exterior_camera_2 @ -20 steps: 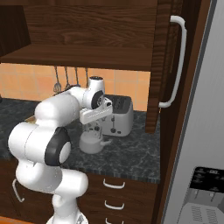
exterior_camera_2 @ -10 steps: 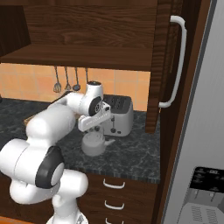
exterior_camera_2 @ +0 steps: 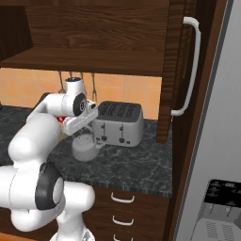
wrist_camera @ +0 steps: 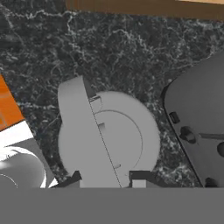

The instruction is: Pick the kettle from the counter and place it on the tray. Then pick the mug from the cabinet and place it on the tray. Then close the cabinet doors.

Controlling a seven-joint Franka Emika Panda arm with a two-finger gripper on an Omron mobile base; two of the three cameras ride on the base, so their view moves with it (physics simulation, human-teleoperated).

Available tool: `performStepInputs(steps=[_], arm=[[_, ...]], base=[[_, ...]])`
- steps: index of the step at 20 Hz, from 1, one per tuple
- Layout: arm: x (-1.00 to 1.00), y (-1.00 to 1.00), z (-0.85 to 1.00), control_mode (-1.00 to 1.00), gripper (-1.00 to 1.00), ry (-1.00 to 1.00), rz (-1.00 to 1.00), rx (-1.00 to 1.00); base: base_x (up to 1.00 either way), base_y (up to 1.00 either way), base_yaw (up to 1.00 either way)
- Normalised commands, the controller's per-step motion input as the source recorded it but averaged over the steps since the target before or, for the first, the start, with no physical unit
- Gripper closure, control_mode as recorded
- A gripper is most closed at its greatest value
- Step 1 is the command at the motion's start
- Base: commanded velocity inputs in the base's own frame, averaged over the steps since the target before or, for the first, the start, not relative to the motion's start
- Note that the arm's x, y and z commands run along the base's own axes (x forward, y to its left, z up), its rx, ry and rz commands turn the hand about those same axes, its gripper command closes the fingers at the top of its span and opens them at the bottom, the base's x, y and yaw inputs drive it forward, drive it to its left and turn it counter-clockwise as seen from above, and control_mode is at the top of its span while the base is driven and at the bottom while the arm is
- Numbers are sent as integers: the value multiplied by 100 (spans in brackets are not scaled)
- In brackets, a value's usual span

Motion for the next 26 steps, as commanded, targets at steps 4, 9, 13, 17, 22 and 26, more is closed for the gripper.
performStepInputs(steps=[4, 9, 13, 17, 22, 26], arm=[[0, 100, 38, -100, 100, 3, 6, -4], [6, 95, 4, -100, 100, 1, 7, 0], [26, 78, 0, -100, 100, 0, 8, 0], [36, 57, 0, -100, 100, -4, 6, 0], [36, 50, 0, -100, 100, -8, 7, 0], [27, 44, 0, -100, 100, -11, 6, 0]], base=[[0, 0, 0], [0, 0, 0], [0, 0, 0], [0, 0, 0], [0, 0, 0], [0, 0, 0]])
